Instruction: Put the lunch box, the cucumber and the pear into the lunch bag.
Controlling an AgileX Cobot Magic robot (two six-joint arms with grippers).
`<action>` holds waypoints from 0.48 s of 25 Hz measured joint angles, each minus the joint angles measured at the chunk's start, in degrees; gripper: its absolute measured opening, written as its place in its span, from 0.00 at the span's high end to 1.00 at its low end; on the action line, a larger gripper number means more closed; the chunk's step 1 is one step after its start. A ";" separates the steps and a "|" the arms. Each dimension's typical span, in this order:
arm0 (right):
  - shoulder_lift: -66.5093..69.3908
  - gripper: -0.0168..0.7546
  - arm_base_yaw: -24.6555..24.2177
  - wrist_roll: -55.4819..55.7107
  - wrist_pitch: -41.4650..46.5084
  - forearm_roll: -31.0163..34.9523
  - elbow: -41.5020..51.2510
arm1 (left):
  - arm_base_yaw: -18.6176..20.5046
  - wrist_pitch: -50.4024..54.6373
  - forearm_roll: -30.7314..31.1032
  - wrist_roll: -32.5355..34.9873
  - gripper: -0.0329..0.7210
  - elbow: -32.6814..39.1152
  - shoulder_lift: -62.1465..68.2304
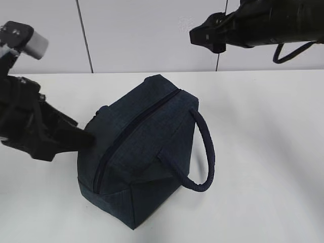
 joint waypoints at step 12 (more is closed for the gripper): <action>-9.11 0.27 0.00 56.53 25.68 -53.70 6.74 | 0.00 16.97 43.53 -50.84 0.57 0.00 -18.68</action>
